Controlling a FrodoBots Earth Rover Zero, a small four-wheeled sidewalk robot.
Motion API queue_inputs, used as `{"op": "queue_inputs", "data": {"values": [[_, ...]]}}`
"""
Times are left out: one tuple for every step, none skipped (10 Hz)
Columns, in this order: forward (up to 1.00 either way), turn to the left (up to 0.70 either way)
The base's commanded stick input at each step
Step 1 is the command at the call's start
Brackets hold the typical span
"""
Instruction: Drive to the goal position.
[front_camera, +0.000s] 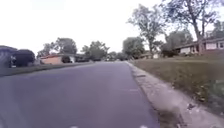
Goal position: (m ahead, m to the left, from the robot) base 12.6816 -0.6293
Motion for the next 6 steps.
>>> {"op": "queue_inputs", "data": {"values": [[1.0,0.0],[1.0,0.0],[1.0,0.0],[1.0,0.0],[1.0,0.0],[1.0,0.0]]}}
